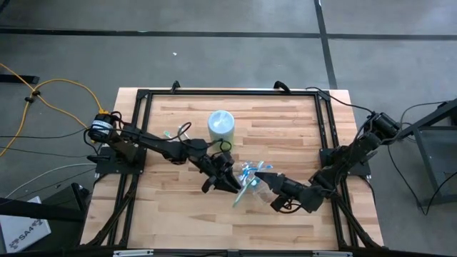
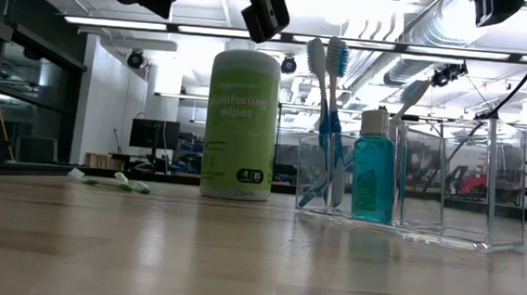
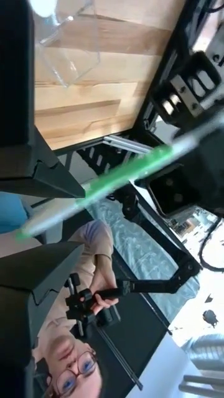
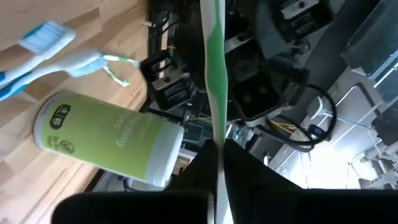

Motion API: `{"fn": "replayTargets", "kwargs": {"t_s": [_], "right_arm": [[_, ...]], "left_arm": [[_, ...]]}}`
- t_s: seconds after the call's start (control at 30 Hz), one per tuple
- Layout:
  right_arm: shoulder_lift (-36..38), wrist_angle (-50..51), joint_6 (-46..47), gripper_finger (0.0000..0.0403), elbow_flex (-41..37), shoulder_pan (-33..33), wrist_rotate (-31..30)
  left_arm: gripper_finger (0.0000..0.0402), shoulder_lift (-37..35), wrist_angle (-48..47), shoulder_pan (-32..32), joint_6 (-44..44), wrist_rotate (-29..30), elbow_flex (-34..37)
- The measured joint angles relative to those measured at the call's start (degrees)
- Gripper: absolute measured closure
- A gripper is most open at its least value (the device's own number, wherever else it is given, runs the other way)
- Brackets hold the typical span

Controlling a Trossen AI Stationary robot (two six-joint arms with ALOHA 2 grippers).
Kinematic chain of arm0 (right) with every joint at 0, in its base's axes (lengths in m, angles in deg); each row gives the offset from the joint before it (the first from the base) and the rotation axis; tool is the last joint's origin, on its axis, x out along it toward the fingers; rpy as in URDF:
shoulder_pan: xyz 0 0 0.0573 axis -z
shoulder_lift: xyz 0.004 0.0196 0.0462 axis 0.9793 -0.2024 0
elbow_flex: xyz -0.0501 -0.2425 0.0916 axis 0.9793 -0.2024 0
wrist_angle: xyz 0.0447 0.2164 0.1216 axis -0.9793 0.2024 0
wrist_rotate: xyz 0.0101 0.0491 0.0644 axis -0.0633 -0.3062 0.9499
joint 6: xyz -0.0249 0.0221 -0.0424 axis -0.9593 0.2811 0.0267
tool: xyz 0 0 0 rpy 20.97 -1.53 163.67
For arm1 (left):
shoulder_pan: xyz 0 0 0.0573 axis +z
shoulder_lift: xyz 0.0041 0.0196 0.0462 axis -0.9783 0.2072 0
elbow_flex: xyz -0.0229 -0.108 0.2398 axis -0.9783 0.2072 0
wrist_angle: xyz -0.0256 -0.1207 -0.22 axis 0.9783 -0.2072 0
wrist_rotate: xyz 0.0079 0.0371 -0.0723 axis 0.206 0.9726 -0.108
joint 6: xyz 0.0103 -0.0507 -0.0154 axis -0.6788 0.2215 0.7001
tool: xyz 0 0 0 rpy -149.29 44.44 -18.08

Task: Pick & Place toothbrushing station
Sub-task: Put the bottom green toothbrush into the transparent organizer

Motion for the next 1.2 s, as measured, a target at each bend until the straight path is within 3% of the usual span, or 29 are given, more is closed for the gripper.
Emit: {"fn": "replayTargets", "kwargs": {"t_s": [0.17, 0.9, 1.2], "right_arm": [[0.0, -1.77, -2.14, 0.04, 0.0, 0.62, 0.87], [-0.01, -3.26, -5.4, 0.04, 0.0, 9.12, 16.44], [-0.02, -4.9, -6.49, 0.04, 0.0, 11.95, 17.52]], "left_arm": [[0.0283, 0.0, -0.5, 0.3, 0.0, 0.18, 0.0], [0.0283, 0.0, 0.94, 3.12, -0.02, 0.26, 0.04], [0.0283, 0.0, -0.09, 3.08, 1.07, 0.63, 0.07]]}}
